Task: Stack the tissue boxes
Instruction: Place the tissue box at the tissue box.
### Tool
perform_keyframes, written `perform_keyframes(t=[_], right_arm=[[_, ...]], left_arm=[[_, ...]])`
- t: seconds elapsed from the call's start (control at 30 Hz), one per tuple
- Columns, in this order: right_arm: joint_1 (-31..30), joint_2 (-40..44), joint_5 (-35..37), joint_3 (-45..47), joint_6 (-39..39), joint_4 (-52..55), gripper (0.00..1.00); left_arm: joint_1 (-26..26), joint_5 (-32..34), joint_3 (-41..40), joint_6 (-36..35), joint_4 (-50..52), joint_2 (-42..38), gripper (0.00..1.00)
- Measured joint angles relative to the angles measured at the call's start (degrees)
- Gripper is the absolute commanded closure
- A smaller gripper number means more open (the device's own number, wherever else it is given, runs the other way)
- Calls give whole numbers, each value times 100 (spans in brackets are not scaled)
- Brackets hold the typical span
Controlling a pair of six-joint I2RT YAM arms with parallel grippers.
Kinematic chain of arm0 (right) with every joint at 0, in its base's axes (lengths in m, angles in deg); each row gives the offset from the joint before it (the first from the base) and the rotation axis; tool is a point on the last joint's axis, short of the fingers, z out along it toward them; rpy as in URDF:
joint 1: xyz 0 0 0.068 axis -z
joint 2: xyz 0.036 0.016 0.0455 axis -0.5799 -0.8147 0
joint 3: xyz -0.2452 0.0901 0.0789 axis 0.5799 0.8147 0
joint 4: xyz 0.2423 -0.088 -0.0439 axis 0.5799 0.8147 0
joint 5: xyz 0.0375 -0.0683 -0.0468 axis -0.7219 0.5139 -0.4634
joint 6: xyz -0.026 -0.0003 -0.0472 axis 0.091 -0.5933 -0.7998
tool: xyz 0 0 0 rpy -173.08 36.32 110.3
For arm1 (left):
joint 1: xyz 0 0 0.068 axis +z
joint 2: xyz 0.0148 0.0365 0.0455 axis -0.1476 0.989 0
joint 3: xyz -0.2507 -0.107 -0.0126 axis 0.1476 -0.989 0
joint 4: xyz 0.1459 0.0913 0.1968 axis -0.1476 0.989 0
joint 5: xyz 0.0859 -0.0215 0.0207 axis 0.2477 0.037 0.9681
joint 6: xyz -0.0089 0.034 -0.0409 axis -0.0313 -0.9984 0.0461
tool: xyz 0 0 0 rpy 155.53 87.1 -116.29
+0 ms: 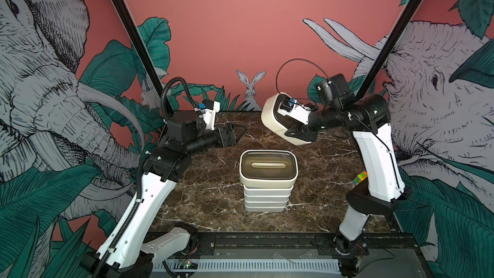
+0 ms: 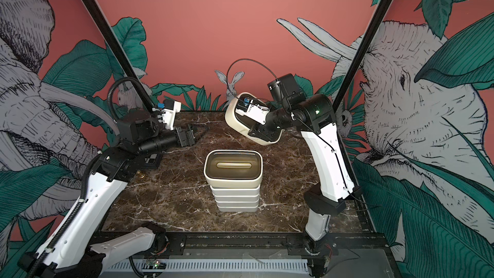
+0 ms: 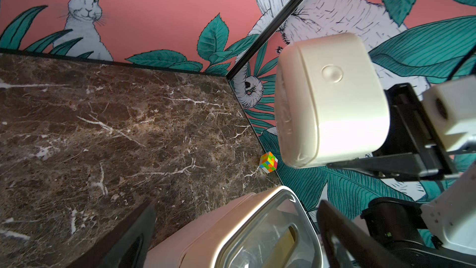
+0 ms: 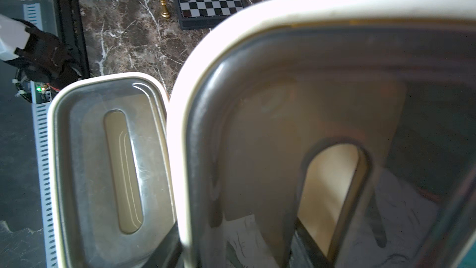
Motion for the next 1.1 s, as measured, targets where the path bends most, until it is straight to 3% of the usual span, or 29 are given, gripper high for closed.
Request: perform_keyframes(t=[0.2,0.37,0.83,1.1], right_arm=[[-382,323,111,111,-63,103,54],[-750,560,282,284,-111,103,54],[-986,570,758,691,-278,83,54],[-999,570,776,754,-278,59,54]], left_arm=[[0,-74,-442,168,-640,-522,0],[0,-365,-433,503,-1091,-444,0],[-2,-1497,299,1283,-804,479,0],[-437,-1596,844,907,-433,699,1]])
